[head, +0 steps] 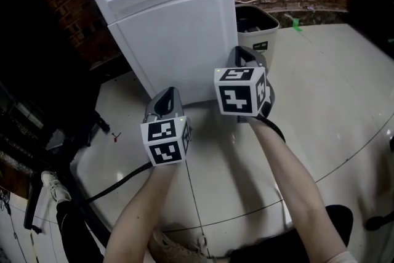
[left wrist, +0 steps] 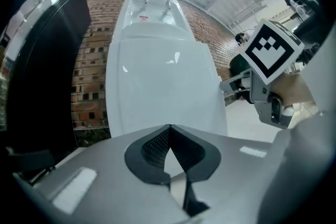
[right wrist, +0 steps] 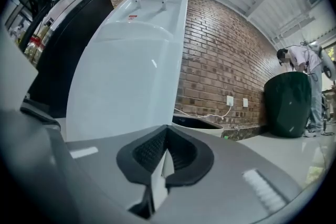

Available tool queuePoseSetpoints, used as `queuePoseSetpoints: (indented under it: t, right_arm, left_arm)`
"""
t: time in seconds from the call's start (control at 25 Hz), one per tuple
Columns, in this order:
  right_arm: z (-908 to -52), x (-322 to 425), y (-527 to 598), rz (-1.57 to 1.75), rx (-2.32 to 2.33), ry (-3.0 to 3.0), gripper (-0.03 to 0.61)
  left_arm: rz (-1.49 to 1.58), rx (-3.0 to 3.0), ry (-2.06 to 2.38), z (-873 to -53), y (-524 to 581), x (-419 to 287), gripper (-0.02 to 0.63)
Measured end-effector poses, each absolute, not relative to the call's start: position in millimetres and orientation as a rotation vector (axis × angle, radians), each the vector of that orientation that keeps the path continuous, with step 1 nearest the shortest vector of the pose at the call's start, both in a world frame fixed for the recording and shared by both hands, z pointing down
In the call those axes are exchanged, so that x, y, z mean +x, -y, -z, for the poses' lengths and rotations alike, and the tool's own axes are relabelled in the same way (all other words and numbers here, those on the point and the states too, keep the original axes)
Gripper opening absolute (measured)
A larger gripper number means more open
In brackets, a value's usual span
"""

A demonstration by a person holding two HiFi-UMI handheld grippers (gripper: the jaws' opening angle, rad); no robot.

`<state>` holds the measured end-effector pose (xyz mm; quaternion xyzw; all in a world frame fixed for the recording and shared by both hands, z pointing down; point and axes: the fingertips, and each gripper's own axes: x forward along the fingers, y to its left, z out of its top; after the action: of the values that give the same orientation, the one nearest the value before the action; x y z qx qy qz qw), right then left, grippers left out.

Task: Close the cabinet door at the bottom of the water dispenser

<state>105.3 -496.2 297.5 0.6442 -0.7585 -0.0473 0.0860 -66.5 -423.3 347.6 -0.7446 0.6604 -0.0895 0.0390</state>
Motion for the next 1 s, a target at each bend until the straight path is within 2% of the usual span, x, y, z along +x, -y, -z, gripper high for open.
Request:
queuePoseSetpoints:
  t: [0.44,0.76,1.0]
  right_arm:
    - [-318.7,84.1,527.8,0.084,1.858,2.257,0.0]
    - [-328.2,77.8,535.0,0.053,1.875,2.258,0.0]
    - [-300.4,70.9,506.3,0.074,1.869,2.301,0.0]
  left_arm:
    - [0.364,-2.241,-1.956,-349.5,445.0,-70.2,0.017]
    - [0.284,-2.235,-2.008,-342.8,456.5,-86.4,0.017]
    - [0.164,-2.251,-2.1,-324.3,431.8,-92.9,0.017]
